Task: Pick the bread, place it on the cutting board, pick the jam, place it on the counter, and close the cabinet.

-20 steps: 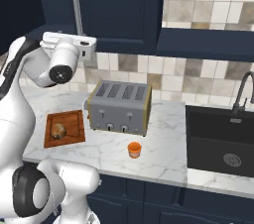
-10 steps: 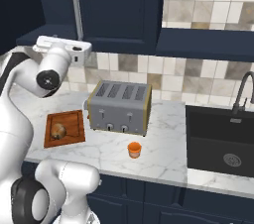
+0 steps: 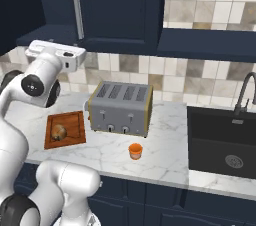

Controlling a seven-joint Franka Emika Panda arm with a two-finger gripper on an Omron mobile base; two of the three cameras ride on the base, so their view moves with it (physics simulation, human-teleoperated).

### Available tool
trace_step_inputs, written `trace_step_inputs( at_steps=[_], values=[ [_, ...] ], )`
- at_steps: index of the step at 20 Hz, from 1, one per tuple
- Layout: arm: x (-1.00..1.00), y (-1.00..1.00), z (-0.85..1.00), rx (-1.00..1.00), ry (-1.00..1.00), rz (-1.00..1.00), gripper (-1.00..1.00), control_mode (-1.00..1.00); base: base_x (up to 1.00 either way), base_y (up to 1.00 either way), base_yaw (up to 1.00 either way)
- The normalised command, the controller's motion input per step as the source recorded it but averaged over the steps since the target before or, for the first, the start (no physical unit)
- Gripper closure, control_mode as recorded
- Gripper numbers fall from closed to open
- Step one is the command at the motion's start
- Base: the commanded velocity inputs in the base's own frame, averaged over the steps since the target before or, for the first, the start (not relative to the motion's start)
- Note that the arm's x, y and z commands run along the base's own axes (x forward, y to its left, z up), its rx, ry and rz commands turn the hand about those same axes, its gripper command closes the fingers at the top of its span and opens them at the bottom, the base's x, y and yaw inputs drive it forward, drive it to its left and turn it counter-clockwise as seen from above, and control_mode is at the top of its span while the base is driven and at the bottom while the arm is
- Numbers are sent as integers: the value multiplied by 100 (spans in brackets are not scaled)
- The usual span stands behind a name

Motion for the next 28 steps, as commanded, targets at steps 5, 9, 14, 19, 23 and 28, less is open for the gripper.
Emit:
trace_step_inputs(
  at_steps=[5, 9, 14, 19, 23, 28],
  values=[
    [-35, 19, 20, 0, 8, -9, -100, -100, 0, 0, 0],
    [-39, 16, 22, 0, 8, -9, -100, -100, 0, 0, 0],
    [-43, 14, 19, 0, 7, -9, -100, -100, 0, 0, 0],
    [-43, 14, 4, 0, 2, -6, -100, -100, 0, 0, 0],
    [-36, 18, 0, -1, 0, -2, -100, -100, 0, 0, 0],
    [-28, 22, 0, -1, 0, 0, -100, -100, 0, 0, 0]
  ],
)
